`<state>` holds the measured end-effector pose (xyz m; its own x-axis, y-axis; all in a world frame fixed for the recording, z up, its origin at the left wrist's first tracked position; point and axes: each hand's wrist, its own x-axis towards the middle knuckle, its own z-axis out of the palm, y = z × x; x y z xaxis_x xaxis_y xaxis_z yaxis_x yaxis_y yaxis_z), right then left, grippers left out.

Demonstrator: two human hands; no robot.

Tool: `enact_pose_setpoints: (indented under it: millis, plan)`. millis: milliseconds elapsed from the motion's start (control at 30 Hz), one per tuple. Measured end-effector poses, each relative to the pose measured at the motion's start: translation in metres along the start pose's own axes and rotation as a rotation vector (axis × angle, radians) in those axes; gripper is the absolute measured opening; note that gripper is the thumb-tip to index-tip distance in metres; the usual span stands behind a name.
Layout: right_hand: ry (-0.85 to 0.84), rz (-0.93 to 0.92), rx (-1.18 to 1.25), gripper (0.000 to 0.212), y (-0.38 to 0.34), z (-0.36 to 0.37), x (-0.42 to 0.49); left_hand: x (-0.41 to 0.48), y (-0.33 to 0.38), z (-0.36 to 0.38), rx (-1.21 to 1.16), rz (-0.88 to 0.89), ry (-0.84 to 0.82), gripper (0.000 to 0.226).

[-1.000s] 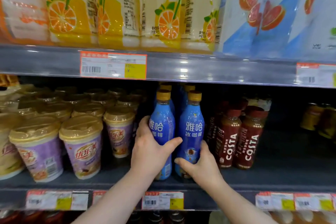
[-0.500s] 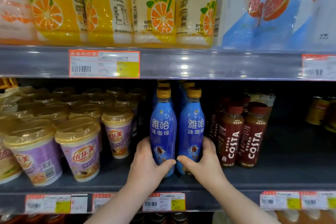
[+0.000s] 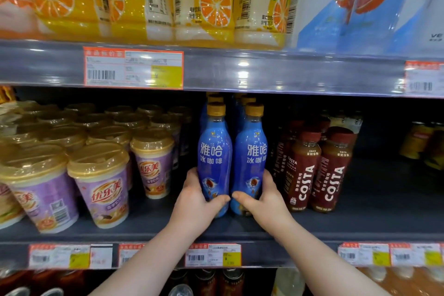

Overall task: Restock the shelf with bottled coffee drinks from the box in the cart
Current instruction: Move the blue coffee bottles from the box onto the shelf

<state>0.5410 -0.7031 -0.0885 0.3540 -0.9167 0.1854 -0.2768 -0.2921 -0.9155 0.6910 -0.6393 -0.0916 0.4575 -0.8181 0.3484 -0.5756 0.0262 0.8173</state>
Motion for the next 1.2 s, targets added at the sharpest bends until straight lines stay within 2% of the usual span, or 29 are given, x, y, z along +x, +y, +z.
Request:
enact_pose_setpoints:
  millis: [567, 733, 1000, 1200]
  plan:
    - [0.092, -0.027, -0.143, 0.077, 0.002, 0.006, -0.002, -0.007, 0.005, 0.002, 0.103, -0.065, 0.042, 0.069]
    - [0.028, -0.040, -0.162, 0.077, -0.001, 0.003, -0.006, -0.008, 0.009, 0.001, 0.128, -0.100, 0.027, 0.072]
    - [0.015, -0.045, -0.194, 0.083, -0.005, 0.002, -0.009, -0.013, 0.024, 0.004, 0.160, -0.205, 0.054, 0.069]
    - [-0.022, -0.043, -0.209, 0.092, -0.010, -0.004, -0.012, -0.021, 0.030, -0.002, 0.261, -0.184, 0.054, 0.079]
